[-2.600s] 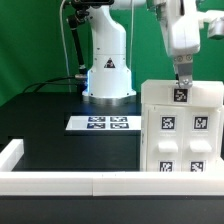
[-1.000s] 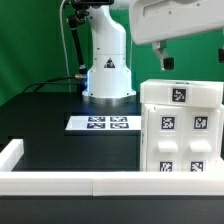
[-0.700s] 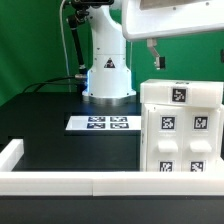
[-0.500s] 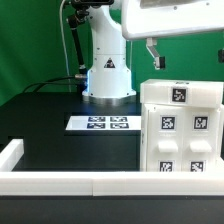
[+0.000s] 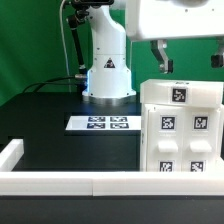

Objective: Assemble cabinet

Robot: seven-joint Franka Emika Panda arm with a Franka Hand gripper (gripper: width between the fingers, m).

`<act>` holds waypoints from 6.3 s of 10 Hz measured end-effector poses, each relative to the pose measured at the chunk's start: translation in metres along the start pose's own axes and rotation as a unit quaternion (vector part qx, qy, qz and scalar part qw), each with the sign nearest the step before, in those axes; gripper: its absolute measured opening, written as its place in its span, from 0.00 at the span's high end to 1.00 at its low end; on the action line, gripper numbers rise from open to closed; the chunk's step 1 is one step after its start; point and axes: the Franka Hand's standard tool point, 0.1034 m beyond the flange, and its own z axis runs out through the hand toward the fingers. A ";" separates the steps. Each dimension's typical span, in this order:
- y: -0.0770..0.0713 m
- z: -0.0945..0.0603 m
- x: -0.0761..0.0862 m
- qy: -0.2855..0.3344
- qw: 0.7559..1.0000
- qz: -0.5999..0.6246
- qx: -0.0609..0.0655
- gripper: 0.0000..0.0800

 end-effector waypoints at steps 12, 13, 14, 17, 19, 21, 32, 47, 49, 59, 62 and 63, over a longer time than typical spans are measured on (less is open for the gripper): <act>0.007 0.030 -0.017 -0.045 0.928 -0.369 -0.007 0.00; 0.007 0.030 -0.017 -0.045 0.928 -0.369 -0.007 0.15; 0.008 0.030 -0.017 -0.045 0.930 -0.364 -0.007 0.31; 0.008 0.030 -0.017 -0.044 0.944 -0.327 -0.009 0.31; 0.008 0.029 -0.017 -0.042 0.975 -0.218 -0.013 0.31; 0.008 0.029 -0.017 -0.040 0.991 -0.130 -0.017 0.31; 0.006 0.029 -0.017 -0.025 0.953 0.300 -0.031 0.31; 0.003 0.029 -0.021 -0.017 0.570 0.821 -0.019 0.31; 0.002 0.028 -0.022 -0.016 0.494 0.869 -0.024 0.31; -0.007 0.010 -0.019 -0.032 0.440 0.898 0.004 0.01; -0.017 -0.001 -0.016 -0.033 0.450 0.892 0.009 0.00; -0.018 0.000 -0.016 -0.033 0.452 0.891 0.009 0.00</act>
Offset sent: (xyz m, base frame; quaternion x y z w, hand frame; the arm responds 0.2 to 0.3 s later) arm 0.0015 0.0188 -0.0131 0.0099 -0.0565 -0.3327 0.9413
